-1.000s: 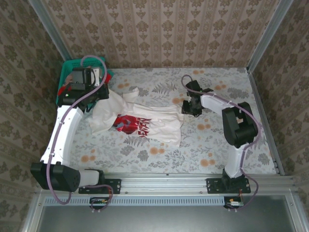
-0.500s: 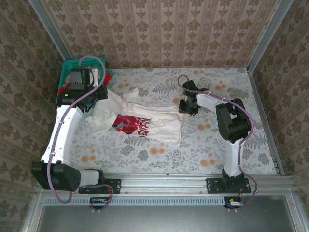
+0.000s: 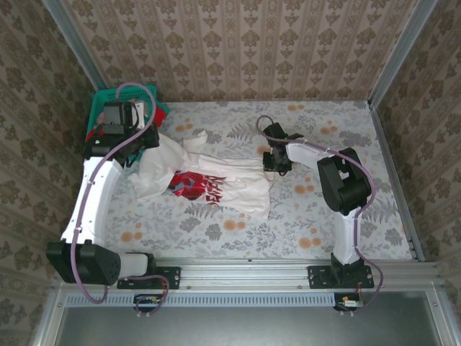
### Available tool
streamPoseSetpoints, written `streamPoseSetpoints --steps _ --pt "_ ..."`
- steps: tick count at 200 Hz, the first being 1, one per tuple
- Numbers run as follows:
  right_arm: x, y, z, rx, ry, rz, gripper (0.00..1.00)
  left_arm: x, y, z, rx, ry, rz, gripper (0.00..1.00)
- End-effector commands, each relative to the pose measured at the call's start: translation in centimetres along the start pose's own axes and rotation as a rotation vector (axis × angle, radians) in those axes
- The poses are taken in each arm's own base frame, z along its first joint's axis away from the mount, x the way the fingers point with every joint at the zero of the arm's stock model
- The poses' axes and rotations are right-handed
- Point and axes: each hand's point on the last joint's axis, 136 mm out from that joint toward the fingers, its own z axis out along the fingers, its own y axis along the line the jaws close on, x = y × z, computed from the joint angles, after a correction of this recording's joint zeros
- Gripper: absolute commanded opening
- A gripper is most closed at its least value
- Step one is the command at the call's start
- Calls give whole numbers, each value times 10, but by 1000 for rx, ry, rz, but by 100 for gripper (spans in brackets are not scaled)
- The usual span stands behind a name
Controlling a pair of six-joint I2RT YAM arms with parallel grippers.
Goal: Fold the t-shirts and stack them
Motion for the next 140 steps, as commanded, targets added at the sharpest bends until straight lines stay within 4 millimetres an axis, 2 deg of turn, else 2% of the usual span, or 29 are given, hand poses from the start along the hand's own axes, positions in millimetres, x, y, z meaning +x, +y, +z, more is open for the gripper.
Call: streamPoseSetpoints --steps 1,23,38,46,60,80,111,125,140 --pt "14 2 -8 19 54 -20 29 -3 0 -1 13 -15 5 0" --pt "15 4 -7 13 52 -15 19 -3 1 -1 11 -13 5 0" --pt "12 3 -14 15 34 -9 6 -3 2 -2 9 -15 3 0" --pt "9 2 -22 17 15 -7 0 -4 2 -2 10 -17 2 0" --pt "3 0 -44 21 -27 -8 0 -9 0 -5 18 -24 0 0" --pt "-8 -10 -98 48 -123 -12 0 -22 -11 -18 59 -56 0 0" --pt "-35 -38 -216 47 -354 37 0 -55 -27 -49 105 -147 11 0" --pt "-55 -55 -262 49 -465 75 0 -78 -33 -59 115 -205 18 0" --pt "-84 -72 -295 54 -549 117 0 -108 -38 -55 125 -243 17 0"
